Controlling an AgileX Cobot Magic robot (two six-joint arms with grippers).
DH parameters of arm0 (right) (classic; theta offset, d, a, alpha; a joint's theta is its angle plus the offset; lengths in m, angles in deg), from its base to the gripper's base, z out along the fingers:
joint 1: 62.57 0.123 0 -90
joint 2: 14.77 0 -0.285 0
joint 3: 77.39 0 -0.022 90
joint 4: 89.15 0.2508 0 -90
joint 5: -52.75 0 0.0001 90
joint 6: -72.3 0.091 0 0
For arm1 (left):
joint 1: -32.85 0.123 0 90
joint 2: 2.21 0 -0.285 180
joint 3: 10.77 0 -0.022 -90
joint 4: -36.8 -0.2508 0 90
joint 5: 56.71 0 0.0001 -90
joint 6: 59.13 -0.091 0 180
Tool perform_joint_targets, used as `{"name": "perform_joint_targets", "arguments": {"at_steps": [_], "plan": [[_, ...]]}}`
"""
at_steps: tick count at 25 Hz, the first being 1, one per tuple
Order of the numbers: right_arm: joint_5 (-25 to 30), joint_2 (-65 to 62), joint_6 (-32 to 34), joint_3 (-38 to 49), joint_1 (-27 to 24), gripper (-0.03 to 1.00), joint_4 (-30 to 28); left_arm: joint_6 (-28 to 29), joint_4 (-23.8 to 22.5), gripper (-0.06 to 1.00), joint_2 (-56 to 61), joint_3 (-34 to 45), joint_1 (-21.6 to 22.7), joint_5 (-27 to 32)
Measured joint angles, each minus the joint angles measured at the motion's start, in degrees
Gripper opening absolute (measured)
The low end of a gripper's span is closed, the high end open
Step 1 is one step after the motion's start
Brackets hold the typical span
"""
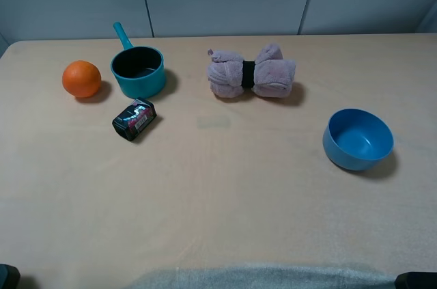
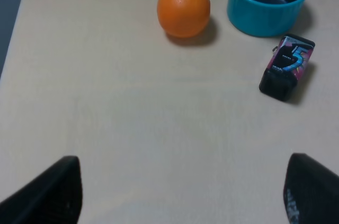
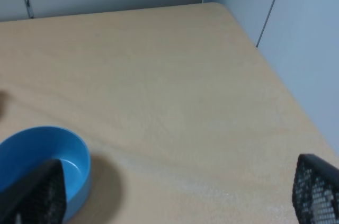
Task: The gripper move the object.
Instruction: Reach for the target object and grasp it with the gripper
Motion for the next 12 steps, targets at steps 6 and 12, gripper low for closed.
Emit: {"name": "perform_joint_targets", "arguments": {"at_steps": [6, 12], "plan": [[0.0, 0.0, 0.0, 0.0, 0.0, 0.65, 0.0, 0.0, 0.0, 0.83, 0.0, 0.0, 0.0, -0.1], [0.0, 0.0, 0.0, 0.0, 0.0, 0.65, 0.0, 0.0, 0.0, 0.83, 0.0, 0.0, 0.0, -0.1]]}}
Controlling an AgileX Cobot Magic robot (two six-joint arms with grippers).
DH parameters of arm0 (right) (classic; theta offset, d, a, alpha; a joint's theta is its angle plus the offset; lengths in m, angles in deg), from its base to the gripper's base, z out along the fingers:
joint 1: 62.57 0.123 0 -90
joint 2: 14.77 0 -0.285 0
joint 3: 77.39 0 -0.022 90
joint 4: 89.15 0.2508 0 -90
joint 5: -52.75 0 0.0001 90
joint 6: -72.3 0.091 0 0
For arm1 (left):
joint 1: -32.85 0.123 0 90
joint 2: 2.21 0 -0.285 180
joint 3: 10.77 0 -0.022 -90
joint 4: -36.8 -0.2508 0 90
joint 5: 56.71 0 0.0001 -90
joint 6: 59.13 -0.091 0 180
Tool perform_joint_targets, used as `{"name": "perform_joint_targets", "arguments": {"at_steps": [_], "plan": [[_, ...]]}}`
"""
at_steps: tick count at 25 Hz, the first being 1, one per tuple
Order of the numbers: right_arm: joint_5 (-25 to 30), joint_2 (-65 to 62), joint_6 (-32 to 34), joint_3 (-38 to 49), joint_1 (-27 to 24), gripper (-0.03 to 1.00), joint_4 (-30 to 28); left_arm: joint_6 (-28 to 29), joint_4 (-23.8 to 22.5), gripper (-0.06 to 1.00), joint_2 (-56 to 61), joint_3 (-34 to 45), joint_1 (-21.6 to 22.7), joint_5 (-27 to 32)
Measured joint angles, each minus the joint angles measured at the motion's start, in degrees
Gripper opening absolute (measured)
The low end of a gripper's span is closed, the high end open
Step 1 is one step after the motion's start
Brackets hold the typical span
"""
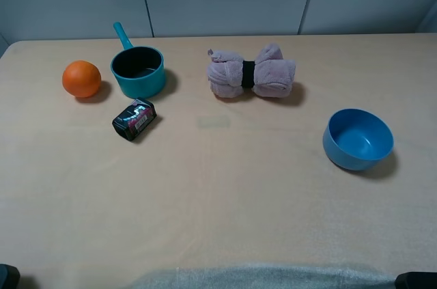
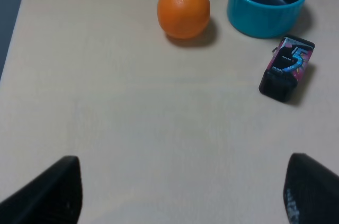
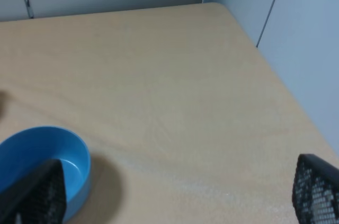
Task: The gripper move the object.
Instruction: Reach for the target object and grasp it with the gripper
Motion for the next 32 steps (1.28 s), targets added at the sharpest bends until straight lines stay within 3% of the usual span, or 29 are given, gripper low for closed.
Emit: {"name": "perform_joint_targets", "arguments": {"at_steps": [27, 32], "plan": [[0.0, 0.1, 0.0, 0.0, 0.0, 0.65, 0.1, 0.0, 0.0, 0.83, 0.0, 0.0, 0.0, 0.0], [0.1, 5.9, 0.0, -0.8, 0.0, 0.65, 0.3, 0.0, 0.0, 0.83, 0.0, 0.0, 0.0, 0.0]]}}
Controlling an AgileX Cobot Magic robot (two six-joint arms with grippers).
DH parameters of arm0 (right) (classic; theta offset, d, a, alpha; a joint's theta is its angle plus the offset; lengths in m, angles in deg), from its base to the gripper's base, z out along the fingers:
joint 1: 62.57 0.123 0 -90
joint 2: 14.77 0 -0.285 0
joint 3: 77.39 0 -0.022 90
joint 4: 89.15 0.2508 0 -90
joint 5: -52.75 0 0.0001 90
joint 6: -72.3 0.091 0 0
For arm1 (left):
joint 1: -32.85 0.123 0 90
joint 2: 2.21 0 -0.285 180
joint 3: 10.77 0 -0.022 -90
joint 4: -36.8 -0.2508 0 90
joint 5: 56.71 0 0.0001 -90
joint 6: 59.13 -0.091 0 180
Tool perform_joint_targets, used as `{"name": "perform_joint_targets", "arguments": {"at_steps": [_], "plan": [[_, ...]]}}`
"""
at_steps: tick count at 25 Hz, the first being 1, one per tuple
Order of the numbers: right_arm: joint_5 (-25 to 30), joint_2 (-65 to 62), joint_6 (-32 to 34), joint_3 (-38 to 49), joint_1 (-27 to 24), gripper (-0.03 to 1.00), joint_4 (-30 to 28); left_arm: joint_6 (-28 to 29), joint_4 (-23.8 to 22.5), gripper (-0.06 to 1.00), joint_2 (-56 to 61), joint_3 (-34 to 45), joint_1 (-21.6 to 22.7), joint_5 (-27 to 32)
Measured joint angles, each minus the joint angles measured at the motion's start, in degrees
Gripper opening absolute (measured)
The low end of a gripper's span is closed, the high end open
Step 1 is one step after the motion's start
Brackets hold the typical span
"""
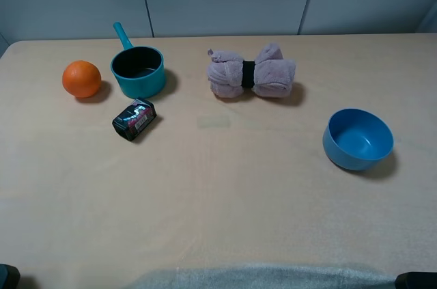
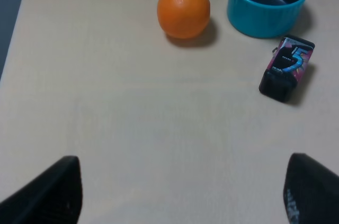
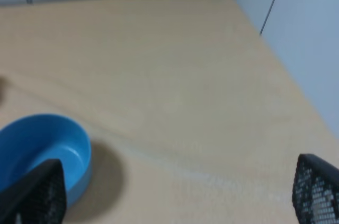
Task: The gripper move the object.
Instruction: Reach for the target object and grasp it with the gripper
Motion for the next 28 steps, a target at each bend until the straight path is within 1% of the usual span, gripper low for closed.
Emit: {"name": "perform_joint_targets", "arguments": {"at_steps": [3, 8, 12, 16, 21, 28], "plan": [[0.0, 6.9, 0.0, -2.9, 0.0, 0.65, 0.1, 0.0, 0.0, 0.83, 0.0, 0.0, 0.0, 0.0], [0.0, 19.1, 0.0, -11.1, 0.0, 0.65, 0.2, 0.0, 0.0, 0.83, 0.0, 0.0, 0.0, 0.0], [1.5, 27.6, 0.0, -17.6, 0.0, 0.65, 0.2, 0.0, 0.0, 0.83, 0.0, 0.0, 0.0, 0.0], [3.4, 35.9, 0.0, -22.2, 0.0, 0.65, 0.2, 0.0, 0.0, 0.83, 0.0, 0.0, 0.0, 0.0], [5.4, 46.0, 0.0, -25.7, 0.0, 0.65, 0.4, 0.0, 0.0, 0.83, 0.0, 0.0, 0.0, 0.0], [5.6, 58.6, 0.0, -25.8, 0.0, 0.65, 1.2, 0.0, 0.0, 0.83, 0.0, 0.0, 0.0, 0.0]]}}
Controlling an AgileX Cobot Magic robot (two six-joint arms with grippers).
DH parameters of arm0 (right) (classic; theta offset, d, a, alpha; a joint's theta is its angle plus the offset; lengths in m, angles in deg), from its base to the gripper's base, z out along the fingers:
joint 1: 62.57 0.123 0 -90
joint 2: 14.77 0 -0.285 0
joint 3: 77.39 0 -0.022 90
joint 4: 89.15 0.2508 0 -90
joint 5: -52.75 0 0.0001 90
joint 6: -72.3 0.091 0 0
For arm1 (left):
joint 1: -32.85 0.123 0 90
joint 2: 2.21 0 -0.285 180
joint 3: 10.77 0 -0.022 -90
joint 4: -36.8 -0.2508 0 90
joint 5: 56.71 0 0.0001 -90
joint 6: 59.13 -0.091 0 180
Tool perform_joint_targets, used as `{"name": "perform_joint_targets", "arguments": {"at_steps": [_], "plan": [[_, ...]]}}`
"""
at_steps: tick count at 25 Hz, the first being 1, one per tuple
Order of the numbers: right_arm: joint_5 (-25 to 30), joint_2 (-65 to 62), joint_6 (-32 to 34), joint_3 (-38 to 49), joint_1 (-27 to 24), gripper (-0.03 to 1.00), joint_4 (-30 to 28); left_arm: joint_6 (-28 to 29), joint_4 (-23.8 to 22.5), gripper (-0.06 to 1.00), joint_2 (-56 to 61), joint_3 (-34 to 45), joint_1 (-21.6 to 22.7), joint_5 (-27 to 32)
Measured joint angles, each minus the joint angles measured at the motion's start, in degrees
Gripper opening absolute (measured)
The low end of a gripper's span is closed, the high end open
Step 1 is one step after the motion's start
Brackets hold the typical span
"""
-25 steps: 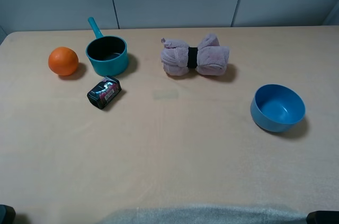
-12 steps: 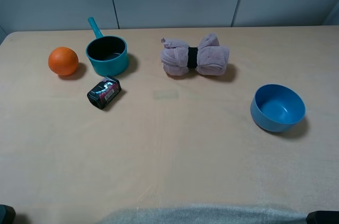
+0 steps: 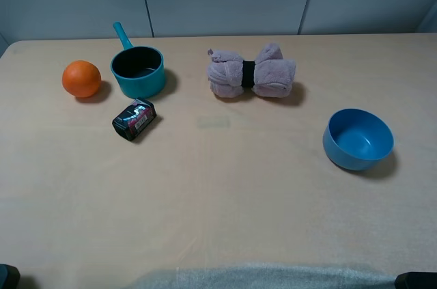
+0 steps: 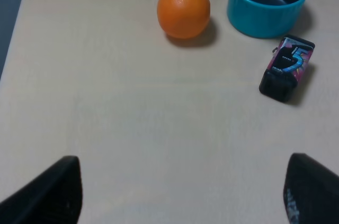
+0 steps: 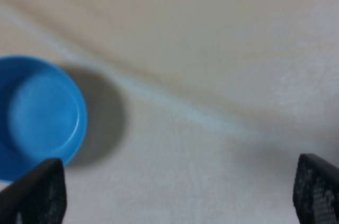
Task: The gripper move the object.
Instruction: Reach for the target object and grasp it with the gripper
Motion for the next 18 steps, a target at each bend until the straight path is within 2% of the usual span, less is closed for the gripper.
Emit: {"name": "perform_joint_targets", "arguments": {"at_steps": [7, 14, 18], "plan": [[-1.1, 5.7, -0.6, 0.0, 0.0, 0.65, 1.3, 0.0, 0.0, 0.83, 0.0, 0.0, 0.0, 0.0], [-5.8, 6.2, -2.3, -0.1, 0.0, 0.65, 6.6, 0.0, 0.0, 0.83, 0.0, 0.0, 0.0, 0.0], [-5.8, 9.1, -3.6, -1.7, 0.0, 0.65, 8.6, 0.0, 0.0, 0.83, 0.0, 0.0, 0.0, 0.0]]}}
